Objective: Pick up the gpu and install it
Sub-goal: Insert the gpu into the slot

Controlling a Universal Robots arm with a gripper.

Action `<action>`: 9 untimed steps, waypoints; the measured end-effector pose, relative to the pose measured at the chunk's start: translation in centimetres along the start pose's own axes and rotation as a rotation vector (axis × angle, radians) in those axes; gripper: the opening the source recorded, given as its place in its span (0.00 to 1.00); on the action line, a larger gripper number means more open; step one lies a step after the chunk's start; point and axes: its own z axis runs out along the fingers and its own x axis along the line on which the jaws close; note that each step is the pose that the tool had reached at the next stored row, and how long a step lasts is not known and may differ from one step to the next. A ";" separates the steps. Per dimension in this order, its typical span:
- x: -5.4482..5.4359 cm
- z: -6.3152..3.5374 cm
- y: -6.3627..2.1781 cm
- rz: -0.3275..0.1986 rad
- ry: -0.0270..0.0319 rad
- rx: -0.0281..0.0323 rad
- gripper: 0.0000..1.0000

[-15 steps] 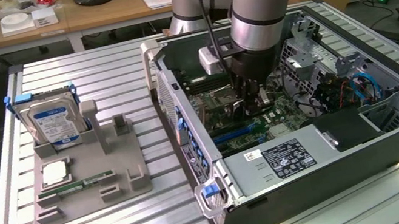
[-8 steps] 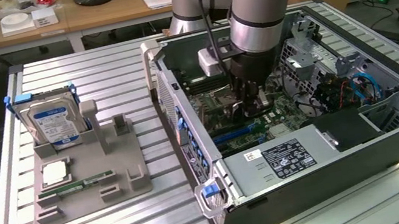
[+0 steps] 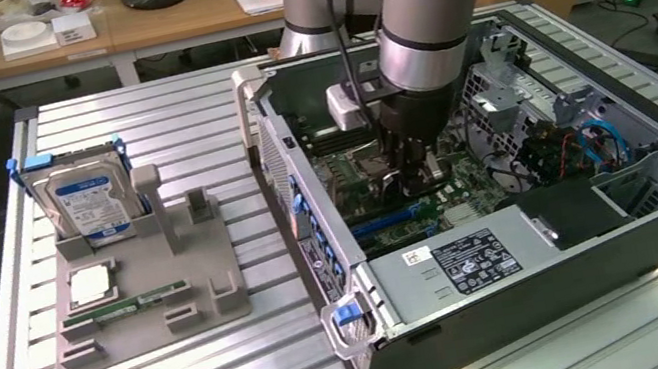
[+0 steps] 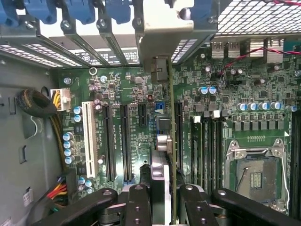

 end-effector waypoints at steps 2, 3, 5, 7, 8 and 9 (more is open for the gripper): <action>0.0 0.23 0.09 0.000 -0.0001 -0.0002 0.28; 0.0 0.35 0.13 0.000 -0.0001 -0.0004 0.28; 0.0 0.50 0.23 0.000 0.0000 -0.0007 0.28; 0.0 0.56 0.31 0.000 0.0003 -0.0008 0.28; 0.0 0.61 0.34 0.000 0.0001 -0.0007 0.28; 0.0 0.66 0.38 0.000 0.0000 -0.0007 0.28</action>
